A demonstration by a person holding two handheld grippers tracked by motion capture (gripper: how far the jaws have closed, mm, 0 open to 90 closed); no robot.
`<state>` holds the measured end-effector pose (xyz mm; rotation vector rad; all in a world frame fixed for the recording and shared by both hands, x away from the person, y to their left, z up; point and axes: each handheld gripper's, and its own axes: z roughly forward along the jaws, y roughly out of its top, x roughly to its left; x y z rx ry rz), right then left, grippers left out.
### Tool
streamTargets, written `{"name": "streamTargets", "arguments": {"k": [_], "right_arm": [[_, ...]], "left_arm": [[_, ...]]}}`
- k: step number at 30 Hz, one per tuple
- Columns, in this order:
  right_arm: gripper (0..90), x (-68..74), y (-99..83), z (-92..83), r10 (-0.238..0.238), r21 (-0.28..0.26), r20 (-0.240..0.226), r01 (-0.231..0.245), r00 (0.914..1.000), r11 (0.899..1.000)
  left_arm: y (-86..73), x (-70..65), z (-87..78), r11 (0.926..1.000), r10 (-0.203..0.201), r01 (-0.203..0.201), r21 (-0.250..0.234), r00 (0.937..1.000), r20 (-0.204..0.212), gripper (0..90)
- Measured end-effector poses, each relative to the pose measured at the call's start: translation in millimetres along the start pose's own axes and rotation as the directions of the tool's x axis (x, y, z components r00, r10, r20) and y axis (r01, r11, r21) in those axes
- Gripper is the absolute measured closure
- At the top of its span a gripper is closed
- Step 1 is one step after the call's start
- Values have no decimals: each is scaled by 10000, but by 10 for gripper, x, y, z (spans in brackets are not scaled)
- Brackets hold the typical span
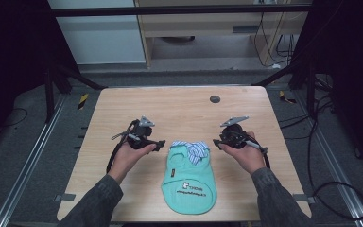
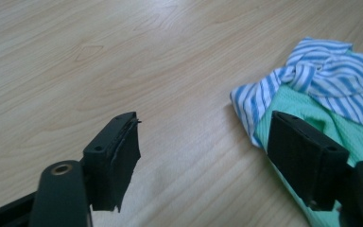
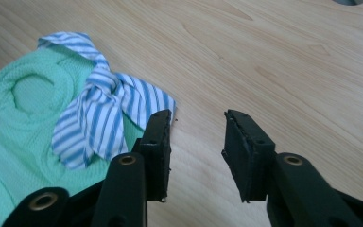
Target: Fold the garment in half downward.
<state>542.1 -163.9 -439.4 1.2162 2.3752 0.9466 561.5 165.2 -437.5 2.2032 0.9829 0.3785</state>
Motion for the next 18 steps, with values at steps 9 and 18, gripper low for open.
{"name": "streamTargets", "arguments": {"k": [9, 18], "right_arm": [[750, 103, 146, 338, 2, -14, -421, -2, 9991, 10000], [649, 106, 113, 574, 403, 391, -414, -387, 9983, 9985]], "left_arm": [[248, -110, 282, 9990, 346, -357, 252, 9985, 423, 449], [250, -158, 537, 9967, 204, -232, 783, 9992, 358, 424]]}}
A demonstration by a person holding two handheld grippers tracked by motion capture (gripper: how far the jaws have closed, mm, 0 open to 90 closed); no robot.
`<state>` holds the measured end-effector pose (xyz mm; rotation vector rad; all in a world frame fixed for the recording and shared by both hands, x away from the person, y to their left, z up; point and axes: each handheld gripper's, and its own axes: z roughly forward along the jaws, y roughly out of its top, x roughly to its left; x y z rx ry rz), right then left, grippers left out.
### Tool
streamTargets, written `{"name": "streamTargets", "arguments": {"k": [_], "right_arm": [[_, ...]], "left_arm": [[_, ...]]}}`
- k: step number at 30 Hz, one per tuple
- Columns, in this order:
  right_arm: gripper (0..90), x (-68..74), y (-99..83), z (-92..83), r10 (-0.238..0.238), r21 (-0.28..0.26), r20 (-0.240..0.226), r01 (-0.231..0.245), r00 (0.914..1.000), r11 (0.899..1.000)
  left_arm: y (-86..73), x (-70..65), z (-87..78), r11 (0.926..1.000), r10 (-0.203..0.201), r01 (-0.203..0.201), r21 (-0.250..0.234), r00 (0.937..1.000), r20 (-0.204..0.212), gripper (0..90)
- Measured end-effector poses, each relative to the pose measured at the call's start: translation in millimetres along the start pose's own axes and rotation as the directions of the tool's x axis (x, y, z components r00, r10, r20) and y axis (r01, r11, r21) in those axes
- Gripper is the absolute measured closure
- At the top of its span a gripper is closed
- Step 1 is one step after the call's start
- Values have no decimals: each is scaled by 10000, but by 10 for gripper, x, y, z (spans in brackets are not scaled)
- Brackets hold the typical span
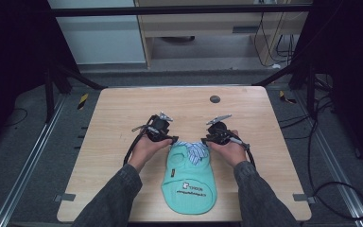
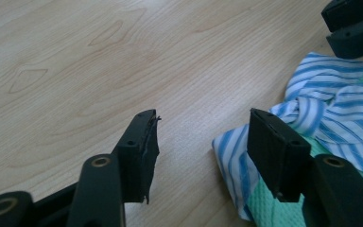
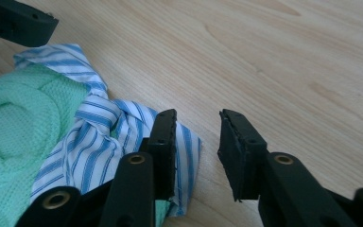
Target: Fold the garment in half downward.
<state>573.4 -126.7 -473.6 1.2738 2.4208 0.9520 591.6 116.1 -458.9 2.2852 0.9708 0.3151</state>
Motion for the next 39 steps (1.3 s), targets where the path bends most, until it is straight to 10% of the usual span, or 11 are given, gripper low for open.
{"name": "streamTargets", "arguments": {"k": [16, 25, 39], "right_arm": [[573, 55, -58, 136, -77, 419, 31, 75, 10000, 9991], [753, 105, -59, 134, -122, 491, -357, 139, 9993, 9987], [840, 156, 42, -113, -811, 11, -602, 813, 9949, 9967]], "left_arm": [[-148, -43, 201, 9977, -45, 36, 675, 9999, 128, 382], [-181, -147, 179, 9991, 53, -87, 413, 9966, 828, 746], [-79, -144, -35, 9994, 325, -331, 47, 9950, 943, 849]]}}
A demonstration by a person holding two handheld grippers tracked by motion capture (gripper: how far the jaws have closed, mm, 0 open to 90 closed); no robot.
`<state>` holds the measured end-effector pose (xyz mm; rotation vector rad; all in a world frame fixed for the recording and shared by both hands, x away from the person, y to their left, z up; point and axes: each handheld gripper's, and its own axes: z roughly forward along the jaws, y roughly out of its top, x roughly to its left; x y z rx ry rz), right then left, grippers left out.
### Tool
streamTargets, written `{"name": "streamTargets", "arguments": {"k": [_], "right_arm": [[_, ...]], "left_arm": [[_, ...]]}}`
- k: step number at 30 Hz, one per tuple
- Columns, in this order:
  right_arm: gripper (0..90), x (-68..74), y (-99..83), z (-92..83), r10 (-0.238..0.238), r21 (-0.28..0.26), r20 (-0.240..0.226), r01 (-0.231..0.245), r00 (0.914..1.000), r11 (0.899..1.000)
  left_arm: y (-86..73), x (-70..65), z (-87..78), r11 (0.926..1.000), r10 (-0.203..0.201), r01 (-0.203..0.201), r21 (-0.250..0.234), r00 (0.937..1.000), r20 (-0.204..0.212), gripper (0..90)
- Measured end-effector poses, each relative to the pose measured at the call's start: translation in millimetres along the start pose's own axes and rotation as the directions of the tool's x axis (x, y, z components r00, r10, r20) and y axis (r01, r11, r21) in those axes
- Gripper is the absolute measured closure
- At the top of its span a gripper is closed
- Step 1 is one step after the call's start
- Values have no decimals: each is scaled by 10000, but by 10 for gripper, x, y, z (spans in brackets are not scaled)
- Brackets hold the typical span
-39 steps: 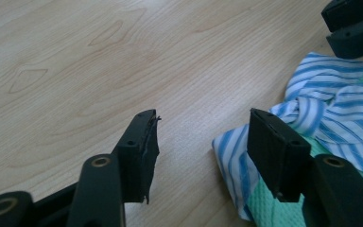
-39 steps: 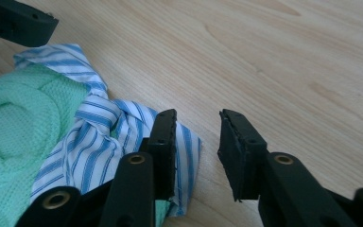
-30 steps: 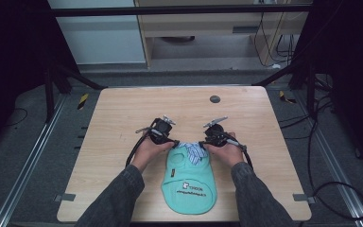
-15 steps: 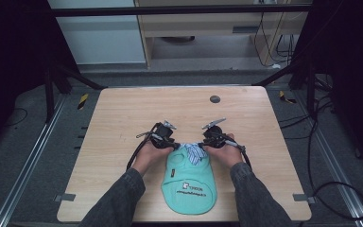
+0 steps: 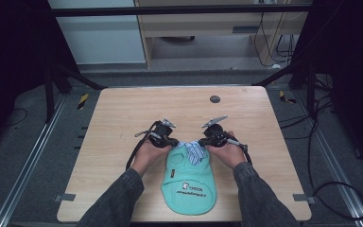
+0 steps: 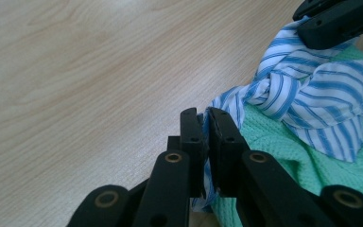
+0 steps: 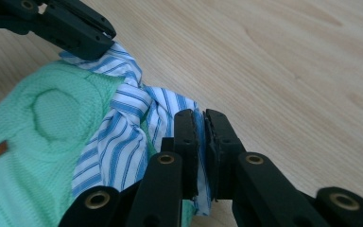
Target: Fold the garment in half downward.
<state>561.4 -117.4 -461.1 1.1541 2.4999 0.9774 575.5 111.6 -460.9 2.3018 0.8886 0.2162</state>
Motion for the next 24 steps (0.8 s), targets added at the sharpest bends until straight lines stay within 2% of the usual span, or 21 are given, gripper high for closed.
{"name": "streamTargets", "arguments": {"k": [2, 10, 19, 24], "right_arm": [[840, 8, 29, -53, -183, -164, -20, 182, 9998, 9997], [843, 19, 138, -220, -440, -482, -90, 435, 9990, 9979], [843, 20, 203, -339, -966, -649, -73, 959, 9953, 9933], [843, 22, 212, -379, -1173, -761, -33, 1167, 9931, 9902]], "left_arm": [[30, -12, -50, 9997, 226, -226, -24, 9997, -41, 850], [131, -3, -244, 9980, 540, -541, -323, 9985, -65, 856], [213, -13, -366, 9952, 878, -883, -414, 9960, -143, 857], [232, -22, -382, 9947, 907, -912, -470, 9958, -136, 857]]}}
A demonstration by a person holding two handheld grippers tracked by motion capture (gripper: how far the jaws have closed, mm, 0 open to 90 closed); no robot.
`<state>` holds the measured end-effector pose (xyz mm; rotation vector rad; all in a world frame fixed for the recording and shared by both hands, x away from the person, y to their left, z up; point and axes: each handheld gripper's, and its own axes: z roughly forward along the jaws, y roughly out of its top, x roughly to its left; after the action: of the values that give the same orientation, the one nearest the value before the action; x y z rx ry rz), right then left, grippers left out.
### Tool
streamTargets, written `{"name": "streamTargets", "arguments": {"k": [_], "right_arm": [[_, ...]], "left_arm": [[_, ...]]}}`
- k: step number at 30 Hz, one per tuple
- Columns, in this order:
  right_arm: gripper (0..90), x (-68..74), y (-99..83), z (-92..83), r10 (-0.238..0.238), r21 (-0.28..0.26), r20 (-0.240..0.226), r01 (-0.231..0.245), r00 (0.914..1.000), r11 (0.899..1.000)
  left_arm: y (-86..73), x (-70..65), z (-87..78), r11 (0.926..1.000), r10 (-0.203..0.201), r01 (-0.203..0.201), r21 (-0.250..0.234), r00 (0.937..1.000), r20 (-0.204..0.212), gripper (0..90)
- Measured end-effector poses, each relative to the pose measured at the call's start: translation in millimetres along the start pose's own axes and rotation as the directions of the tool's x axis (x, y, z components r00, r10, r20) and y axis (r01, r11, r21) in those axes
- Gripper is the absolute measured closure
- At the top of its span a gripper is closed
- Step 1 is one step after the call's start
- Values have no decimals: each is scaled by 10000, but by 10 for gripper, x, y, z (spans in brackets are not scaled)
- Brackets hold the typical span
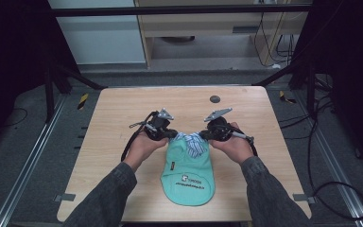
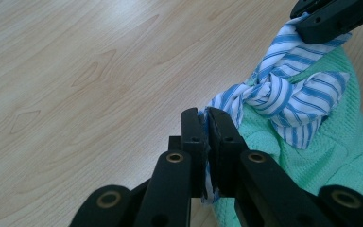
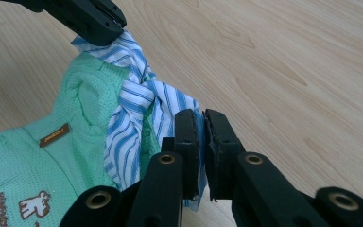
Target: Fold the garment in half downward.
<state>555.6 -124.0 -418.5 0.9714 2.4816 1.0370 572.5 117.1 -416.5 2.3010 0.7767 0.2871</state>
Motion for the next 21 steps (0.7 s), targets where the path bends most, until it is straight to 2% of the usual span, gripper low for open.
{"name": "streamTargets", "arguments": {"k": [13, 21], "right_arm": [[846, -17, 108, 6, -269, 83, 77, 268, 9996, 9996], [846, -34, 204, -14, -396, -21, 91, 396, 9992, 9992]], "left_arm": [[47, 33, -78, 10000, 92, -92, 33, 9999, -83, 858], [121, 109, -120, 9999, 85, -86, -63, 9999, -148, 858]]}}
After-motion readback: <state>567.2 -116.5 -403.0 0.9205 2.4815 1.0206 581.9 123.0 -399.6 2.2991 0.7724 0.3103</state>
